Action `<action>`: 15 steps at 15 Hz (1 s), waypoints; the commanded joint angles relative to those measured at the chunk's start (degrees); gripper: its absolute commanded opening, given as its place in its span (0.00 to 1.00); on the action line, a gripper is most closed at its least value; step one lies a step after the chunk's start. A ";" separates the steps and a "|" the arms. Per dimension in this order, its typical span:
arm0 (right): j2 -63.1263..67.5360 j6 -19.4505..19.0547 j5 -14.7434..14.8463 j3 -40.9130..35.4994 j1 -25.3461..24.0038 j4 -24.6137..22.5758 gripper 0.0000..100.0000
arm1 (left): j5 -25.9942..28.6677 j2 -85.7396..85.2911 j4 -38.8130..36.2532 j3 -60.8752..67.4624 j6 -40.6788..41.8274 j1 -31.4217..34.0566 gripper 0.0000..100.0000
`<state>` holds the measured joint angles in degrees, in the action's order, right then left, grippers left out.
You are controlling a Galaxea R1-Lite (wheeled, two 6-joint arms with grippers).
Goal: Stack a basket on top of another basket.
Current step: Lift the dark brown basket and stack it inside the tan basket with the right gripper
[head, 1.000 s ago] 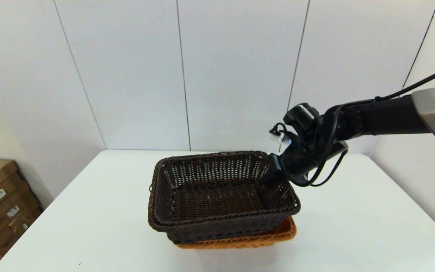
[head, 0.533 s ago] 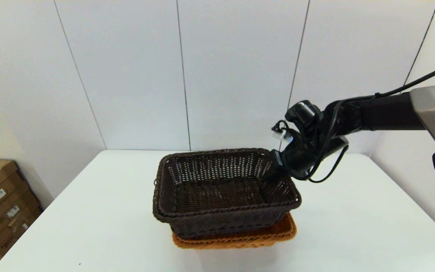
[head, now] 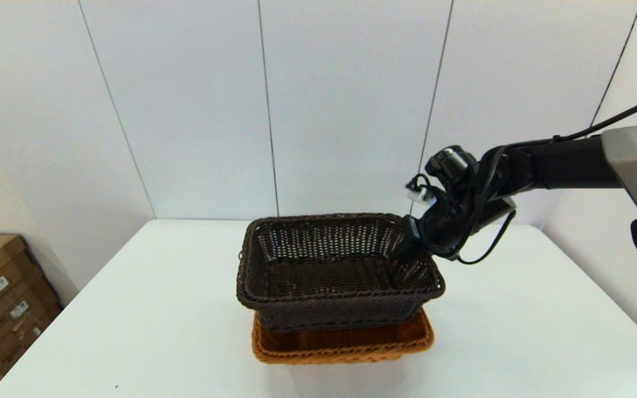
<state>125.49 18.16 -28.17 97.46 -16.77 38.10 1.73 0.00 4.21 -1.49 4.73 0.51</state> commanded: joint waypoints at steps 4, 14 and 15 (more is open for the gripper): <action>0.81 0.12 1.28 -0.17 0.25 0.22 0.00 | 0.03 -0.09 0.01 -0.01 0.02 0.02 1.00; 1.78 -0.06 1.45 -1.14 0.25 0.22 0.00 | 0.03 -0.09 0.01 -0.01 0.02 0.02 1.00; 1.78 -0.06 1.45 -1.31 0.25 0.14 0.00 | 0.03 -0.09 0.01 -0.01 0.02 0.02 1.00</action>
<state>127.06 18.02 -26.51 96.42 -16.51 38.08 1.76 0.00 4.21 -1.49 4.73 0.51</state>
